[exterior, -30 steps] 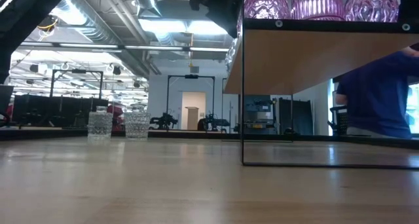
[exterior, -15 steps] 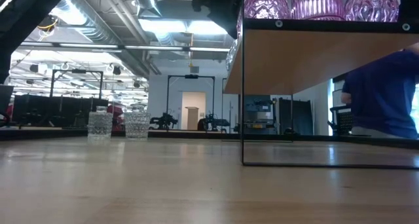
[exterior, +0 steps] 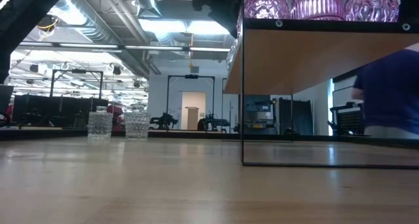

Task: Sort vases onto shelf
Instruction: Put the transparent vase on the shelf aligned with the other transparent vase, then put the blue vase on the shelf aligned with the other blue vase

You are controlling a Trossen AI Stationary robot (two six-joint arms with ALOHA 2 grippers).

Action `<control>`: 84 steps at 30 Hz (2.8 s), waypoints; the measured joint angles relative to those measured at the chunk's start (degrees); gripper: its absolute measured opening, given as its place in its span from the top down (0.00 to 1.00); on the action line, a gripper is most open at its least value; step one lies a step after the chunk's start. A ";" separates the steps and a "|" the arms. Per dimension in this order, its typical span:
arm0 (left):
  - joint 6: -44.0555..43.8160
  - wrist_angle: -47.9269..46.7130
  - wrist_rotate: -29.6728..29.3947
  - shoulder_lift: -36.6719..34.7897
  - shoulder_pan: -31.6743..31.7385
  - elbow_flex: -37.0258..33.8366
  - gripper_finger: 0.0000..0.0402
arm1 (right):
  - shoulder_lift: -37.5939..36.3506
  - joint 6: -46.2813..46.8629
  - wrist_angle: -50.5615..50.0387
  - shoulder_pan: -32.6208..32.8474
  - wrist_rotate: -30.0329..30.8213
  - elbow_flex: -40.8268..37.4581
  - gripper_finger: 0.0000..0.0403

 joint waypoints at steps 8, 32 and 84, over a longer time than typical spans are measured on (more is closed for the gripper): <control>0.42 2.39 -1.92 0.02 -0.52 -0.06 0.73 | 0.00 0.00 0.01 0.00 0.00 0.00 0.46; -2.18 2.11 -16.52 -1.46 -4.82 0.03 0.73 | 0.00 0.00 0.04 0.00 -0.20 0.00 0.46; -96.29 -6.40 42.15 -22.71 -27.48 -51.58 0.74 | 0.02 -13.42 -0.01 0.02 1.81 -0.02 0.46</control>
